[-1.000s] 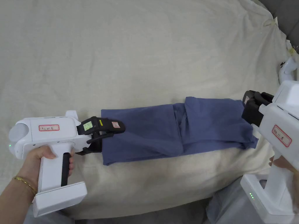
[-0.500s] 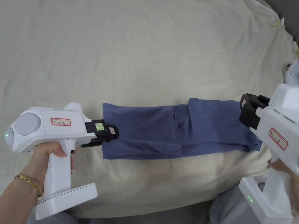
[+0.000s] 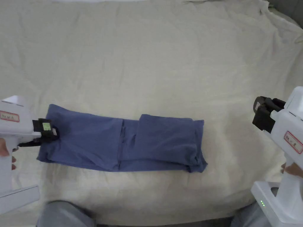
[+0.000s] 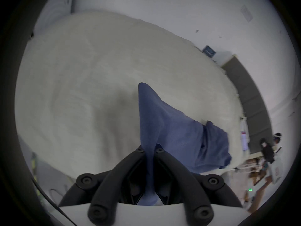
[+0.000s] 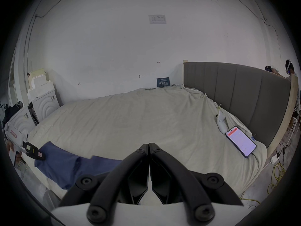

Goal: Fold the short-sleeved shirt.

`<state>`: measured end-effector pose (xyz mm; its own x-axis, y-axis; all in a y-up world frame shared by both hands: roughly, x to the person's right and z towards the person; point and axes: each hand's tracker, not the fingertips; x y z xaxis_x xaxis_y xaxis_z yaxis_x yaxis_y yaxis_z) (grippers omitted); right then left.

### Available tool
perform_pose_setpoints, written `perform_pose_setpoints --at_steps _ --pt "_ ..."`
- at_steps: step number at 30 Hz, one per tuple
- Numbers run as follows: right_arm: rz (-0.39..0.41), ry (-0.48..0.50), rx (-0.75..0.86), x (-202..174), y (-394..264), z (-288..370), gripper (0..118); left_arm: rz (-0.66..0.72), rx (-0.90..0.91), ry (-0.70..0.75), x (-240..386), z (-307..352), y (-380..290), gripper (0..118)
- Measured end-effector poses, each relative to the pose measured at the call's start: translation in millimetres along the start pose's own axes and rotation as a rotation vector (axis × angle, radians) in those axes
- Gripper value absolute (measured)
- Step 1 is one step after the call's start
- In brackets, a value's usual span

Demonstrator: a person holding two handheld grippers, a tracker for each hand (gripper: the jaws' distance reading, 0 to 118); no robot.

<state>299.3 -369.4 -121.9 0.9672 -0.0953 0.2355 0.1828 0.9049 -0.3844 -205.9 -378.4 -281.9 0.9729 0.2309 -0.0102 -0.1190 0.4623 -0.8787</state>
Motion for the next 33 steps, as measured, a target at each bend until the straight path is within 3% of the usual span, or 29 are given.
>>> perform_pose_setpoints --at_steps 6,12,16,25,33 --pt "-0.008 0.025 -0.002 -6 -2 -4 0 -0.046 0.11 0.094 6 42 2 2" --pt "-0.029 0.035 0.005 -4 -4 -1 0 -0.306 0.128 0.105 75 50 -8 2" --pt "-0.047 0.029 0.017 5 -5 7 0 -0.426 0.133 0.128 116 40 -15 2" --pt "-0.093 -0.017 0.03 29 -7 20 0 -0.556 0.069 0.003 197 7 -37 2" --pt "-0.115 -0.046 0.035 43 -11 28 0 -0.669 -0.08 -0.031 263 -59 -67 2"
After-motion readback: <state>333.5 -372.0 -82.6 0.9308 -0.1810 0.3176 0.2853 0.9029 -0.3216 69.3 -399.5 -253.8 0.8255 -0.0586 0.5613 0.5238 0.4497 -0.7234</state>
